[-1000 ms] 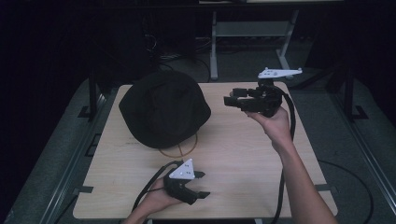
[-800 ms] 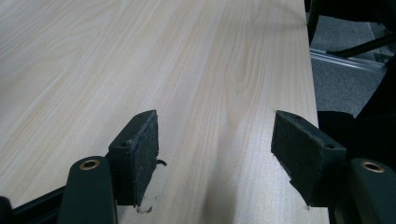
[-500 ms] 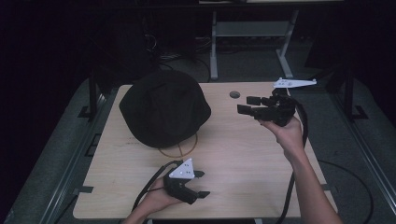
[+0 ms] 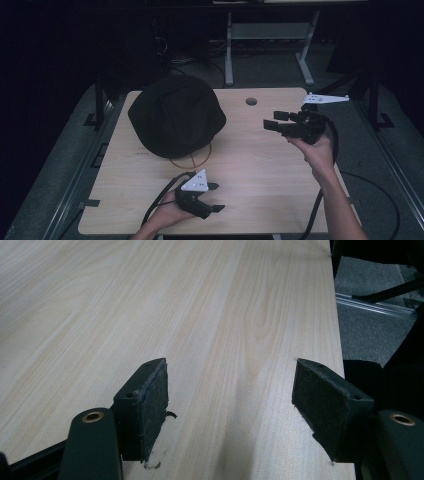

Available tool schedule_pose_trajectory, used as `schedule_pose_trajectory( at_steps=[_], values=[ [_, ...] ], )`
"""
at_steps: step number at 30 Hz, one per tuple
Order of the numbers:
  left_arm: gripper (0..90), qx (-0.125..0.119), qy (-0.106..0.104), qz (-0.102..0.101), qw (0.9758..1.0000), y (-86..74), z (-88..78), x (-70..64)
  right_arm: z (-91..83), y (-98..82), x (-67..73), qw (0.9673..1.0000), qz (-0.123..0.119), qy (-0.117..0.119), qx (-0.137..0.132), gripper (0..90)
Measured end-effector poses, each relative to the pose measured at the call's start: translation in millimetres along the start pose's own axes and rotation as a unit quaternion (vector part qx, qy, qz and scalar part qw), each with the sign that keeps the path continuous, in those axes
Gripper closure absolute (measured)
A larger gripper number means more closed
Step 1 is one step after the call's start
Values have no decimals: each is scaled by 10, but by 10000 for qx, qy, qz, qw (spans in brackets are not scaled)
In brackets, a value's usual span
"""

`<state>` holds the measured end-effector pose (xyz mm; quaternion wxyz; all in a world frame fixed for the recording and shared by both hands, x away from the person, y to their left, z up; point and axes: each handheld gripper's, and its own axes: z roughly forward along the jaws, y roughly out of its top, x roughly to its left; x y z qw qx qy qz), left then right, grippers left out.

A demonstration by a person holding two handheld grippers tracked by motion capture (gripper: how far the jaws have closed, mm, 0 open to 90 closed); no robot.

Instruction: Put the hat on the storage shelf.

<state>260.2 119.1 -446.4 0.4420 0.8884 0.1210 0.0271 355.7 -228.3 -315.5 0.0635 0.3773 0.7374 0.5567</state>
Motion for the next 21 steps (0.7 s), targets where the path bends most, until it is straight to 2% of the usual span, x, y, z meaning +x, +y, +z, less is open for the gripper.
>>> schedule_pose_trajectory(
  at_steps=[21],
  values=[
    [268,0,60,-125,9999,-10,0,19,-204,-356,-143,9995,272,-168,30,277]
  ],
)
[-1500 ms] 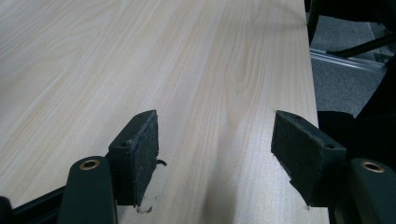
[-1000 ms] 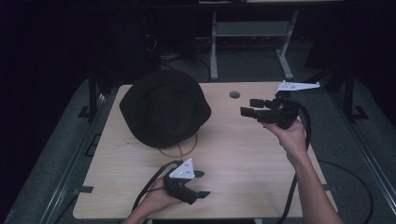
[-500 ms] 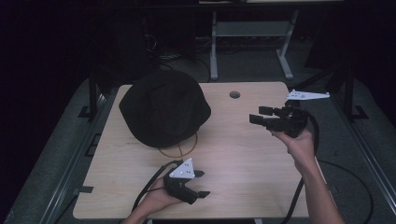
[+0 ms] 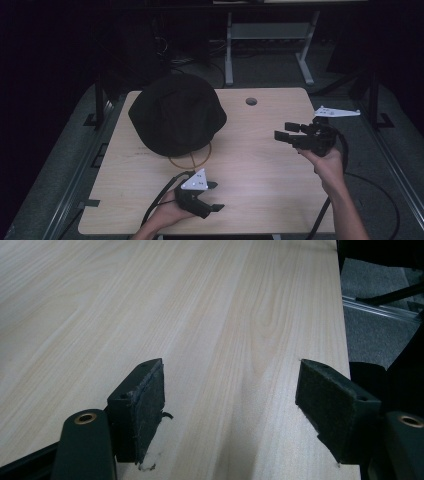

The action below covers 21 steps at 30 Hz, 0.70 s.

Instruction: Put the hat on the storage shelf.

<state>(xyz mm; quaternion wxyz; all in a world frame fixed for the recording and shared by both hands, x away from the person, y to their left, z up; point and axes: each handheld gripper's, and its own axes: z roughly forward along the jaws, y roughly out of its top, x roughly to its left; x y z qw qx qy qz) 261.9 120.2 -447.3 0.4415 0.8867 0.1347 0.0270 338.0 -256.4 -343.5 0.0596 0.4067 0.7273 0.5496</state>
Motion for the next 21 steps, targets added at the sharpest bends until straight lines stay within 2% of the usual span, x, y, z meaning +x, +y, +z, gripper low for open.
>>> schedule_pose_trajectory(
  at_steps=[21],
  values=[
    [257,-21,30,-50,10000,-11,-10,8,-218,-345,-118,9997,181,-172,-44,263]
  ],
)
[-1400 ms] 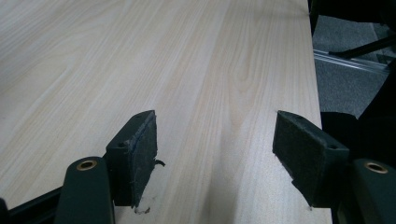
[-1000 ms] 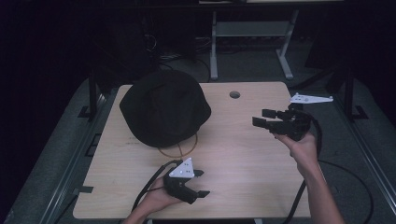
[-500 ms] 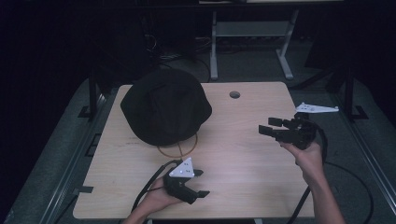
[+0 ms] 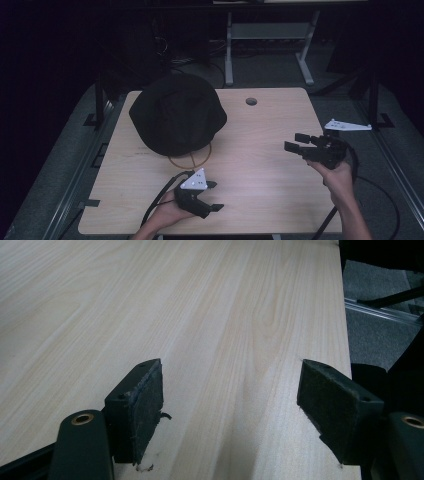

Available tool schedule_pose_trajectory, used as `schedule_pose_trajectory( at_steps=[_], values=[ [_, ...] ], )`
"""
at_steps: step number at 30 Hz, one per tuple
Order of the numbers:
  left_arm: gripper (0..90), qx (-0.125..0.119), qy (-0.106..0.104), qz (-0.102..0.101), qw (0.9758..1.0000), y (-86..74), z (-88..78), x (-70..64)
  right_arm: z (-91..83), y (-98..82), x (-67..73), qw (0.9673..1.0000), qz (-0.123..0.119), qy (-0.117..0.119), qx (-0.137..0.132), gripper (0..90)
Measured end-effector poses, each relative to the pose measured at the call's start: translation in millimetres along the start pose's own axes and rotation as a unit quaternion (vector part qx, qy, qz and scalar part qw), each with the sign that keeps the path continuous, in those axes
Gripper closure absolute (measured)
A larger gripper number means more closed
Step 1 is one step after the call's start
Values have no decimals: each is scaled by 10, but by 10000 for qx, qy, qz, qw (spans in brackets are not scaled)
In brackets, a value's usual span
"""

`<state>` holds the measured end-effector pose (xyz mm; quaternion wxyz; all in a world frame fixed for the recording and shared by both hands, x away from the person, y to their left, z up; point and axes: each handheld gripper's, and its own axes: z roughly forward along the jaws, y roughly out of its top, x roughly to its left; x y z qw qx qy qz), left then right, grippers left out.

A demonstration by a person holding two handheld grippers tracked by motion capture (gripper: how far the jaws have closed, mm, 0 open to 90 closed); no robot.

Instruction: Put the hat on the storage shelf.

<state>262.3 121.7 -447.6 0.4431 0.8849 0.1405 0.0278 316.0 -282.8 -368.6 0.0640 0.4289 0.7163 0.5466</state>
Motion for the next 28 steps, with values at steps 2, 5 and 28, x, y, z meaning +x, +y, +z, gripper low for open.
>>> schedule_pose_trajectory(
  at_steps=[2,5,28],
  values=[
    [255,13,9,-6,10000,-2,-1,2,-44,-73,-28,10000,61,-20,-16,262],
    [255,7,16,4,10000,-7,1,7,-72,-123,-47,9999,107,-37,-33,261],
    [251,-3,26,-50,10000,-22,-4,-10,-394,-763,-91,9992,168,-334,-151,234]
  ],
)
